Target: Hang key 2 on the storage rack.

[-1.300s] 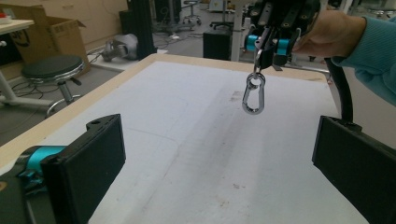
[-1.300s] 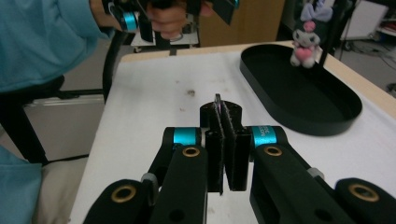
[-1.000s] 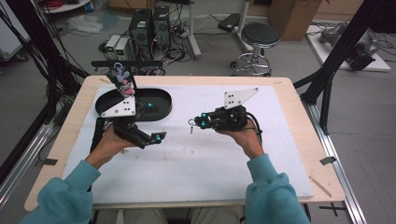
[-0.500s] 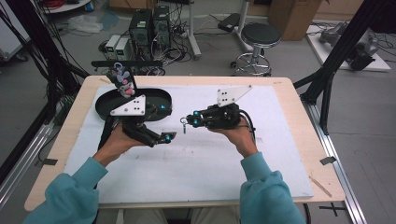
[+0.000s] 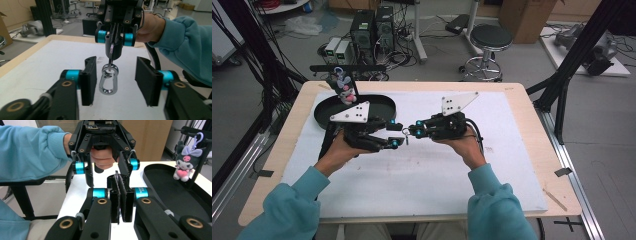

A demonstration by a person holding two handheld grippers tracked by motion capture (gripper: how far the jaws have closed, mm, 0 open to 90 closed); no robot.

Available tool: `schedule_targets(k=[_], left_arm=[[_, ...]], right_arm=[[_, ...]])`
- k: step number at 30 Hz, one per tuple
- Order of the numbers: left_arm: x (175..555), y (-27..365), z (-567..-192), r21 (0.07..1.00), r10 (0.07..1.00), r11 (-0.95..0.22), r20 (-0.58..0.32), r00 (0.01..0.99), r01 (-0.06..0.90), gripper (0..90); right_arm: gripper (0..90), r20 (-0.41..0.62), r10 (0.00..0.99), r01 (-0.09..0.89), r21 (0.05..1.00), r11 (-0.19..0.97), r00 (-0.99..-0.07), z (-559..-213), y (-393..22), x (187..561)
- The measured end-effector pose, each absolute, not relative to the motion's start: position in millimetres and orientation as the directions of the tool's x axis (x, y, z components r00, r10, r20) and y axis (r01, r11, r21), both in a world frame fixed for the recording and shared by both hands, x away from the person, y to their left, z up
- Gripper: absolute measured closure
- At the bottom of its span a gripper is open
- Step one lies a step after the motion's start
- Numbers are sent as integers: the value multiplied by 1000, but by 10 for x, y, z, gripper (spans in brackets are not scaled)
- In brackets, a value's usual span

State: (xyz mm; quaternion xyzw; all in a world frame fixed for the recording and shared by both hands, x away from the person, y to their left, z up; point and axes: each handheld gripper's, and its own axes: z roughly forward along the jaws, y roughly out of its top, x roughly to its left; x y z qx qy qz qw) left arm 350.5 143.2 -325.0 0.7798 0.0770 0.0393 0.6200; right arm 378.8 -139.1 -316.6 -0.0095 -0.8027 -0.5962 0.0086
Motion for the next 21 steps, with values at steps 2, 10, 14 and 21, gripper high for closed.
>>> schedule_targets(k=[2,10,14,21], left_arm=[[3498,1430,-3245,972,173,-225,-33,984,72,591],[3486,1432,-3230,976,169,-209,-19,985,55,723],[3485,1433,-3227,974,173,-219,-14,985,53,760],[3481,1439,-3224,973,171,-222,-20,985,58,810]], right_arm=[[887,26,2,25,957,288,-1000,-3169,-1380,3788],[887,26,-11,22,957,288,-1000,-3172,-1367,3792],[886,37,-10,32,957,290,-999,-3172,-1361,3782],[886,26,-26,18,956,292,-999,-3179,-1329,3775]])
